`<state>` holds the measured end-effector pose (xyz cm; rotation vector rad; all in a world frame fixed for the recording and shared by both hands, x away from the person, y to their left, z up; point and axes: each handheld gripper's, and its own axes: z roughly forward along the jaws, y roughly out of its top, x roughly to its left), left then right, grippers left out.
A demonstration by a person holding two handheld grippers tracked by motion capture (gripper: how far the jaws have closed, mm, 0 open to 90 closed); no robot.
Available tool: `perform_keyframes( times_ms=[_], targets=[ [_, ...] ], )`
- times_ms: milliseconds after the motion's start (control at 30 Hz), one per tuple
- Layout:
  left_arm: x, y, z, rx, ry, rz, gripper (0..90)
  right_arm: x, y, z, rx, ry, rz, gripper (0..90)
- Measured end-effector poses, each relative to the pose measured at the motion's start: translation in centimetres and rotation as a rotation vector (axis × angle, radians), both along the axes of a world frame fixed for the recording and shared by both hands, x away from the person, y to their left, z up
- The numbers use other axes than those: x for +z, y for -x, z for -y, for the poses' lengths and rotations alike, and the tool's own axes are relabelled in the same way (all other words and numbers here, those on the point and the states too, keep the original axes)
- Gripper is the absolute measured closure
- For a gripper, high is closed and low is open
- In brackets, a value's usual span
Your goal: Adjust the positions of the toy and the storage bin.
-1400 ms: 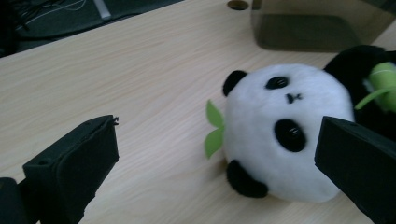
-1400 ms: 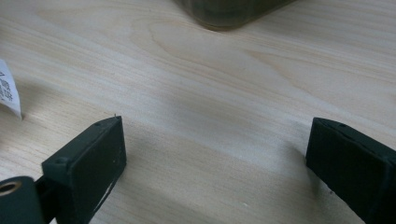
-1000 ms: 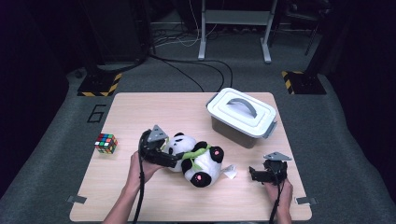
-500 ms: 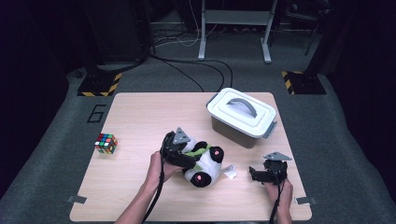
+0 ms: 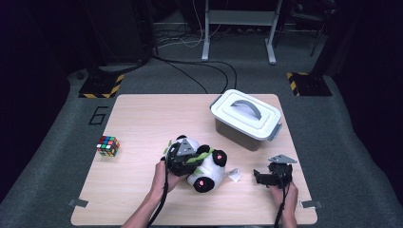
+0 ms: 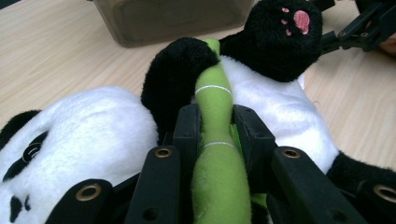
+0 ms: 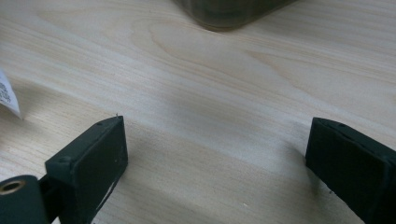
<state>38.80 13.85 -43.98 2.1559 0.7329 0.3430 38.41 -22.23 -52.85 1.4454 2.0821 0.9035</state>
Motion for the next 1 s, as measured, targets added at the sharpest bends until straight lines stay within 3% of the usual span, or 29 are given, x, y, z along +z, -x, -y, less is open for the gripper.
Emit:
perform_keyframes(
  times_ms=[200,267,400,1000],
  targets=[
    [0.6,0.4,-1.0,-0.054,-0.025,0.007,74.0,0.0,0.0,0.0,-0.001,0.001,0.001,5.1],
    [0.9,0.8,-1.4,-0.073,-0.066,0.032,74.2,0.0,0.0,0.0,-0.002,0.001,0.001,5.1],
    [1.6,0.9,-2.2,-0.087,-0.094,0.048,74.4,0.0,0.0,0.0,-0.002,0.002,0.001,5.1],
    [4.0,-0.4,-7.7,-0.062,-0.087,0.079,74.6,0.0,0.0,0.0,-0.005,0.003,0.002,5.3]
  ],
)
